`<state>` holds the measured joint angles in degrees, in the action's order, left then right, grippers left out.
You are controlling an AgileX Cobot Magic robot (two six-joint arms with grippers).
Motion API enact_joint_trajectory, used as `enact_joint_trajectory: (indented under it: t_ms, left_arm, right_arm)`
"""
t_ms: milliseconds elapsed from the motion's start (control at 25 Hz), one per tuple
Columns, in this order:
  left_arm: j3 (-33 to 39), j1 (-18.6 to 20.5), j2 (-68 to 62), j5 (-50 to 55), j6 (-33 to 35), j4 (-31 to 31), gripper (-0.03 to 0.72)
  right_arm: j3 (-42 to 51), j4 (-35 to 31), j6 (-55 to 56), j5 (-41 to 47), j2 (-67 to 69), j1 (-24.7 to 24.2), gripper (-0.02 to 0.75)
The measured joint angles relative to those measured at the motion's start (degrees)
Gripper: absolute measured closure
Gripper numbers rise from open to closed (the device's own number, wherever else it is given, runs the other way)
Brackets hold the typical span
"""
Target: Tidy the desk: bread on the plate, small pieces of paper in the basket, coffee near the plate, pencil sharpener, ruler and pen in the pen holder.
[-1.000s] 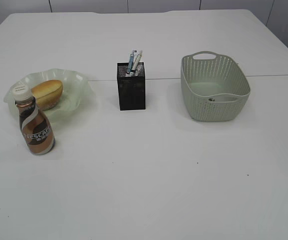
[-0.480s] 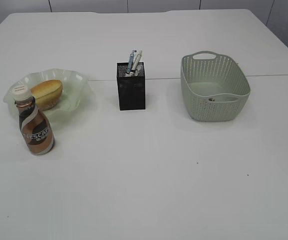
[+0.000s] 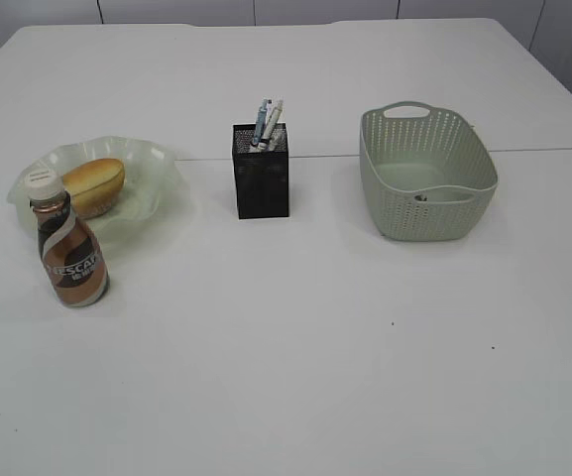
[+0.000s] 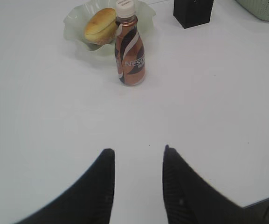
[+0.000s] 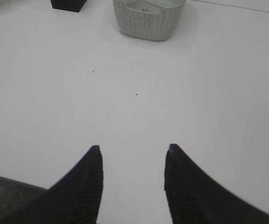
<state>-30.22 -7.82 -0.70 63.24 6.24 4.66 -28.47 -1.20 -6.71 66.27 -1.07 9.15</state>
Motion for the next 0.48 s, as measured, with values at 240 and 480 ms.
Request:
enact_joint_trajectory:
  t_ms: [240, 480]
  left_arm:
    - [0.00, 0.00, 0.00, 0.00, 0.00, 0.00, 0.427]
    - [0.00, 0.00, 0.00, 0.00, 0.00, 0.00, 0.380]
  right_arm:
    - [0.00, 0.00, 0.00, 0.00, 0.00, 0.00, 0.412]
    - [0.00, -0.10, 0.26, 0.00, 0.00, 0.00, 0.412]
